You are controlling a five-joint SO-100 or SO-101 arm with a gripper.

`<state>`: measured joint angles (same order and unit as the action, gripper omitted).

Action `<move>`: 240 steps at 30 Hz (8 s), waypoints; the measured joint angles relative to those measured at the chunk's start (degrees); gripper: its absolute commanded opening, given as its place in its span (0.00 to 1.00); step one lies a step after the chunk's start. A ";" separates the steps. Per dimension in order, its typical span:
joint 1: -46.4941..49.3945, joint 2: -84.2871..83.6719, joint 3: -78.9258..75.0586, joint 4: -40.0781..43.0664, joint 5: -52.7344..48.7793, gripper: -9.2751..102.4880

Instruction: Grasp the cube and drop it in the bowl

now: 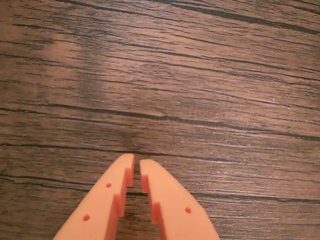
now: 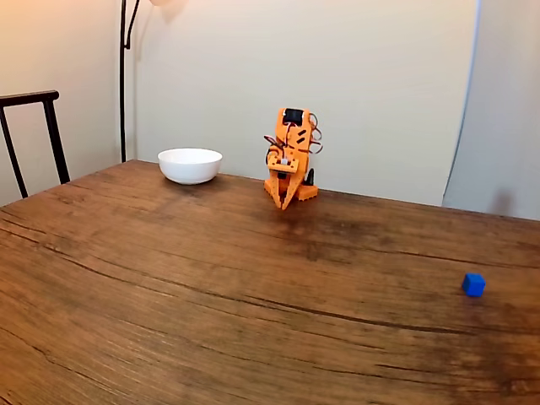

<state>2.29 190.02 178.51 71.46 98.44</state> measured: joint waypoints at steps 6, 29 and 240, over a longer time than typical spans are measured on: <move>0.00 0.00 0.00 0.00 0.00 0.08; 0.00 0.00 0.00 0.00 0.00 0.08; -50.45 -148.10 -97.47 -85.17 -8.53 0.51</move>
<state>-48.16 41.92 81.04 -13.71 89.91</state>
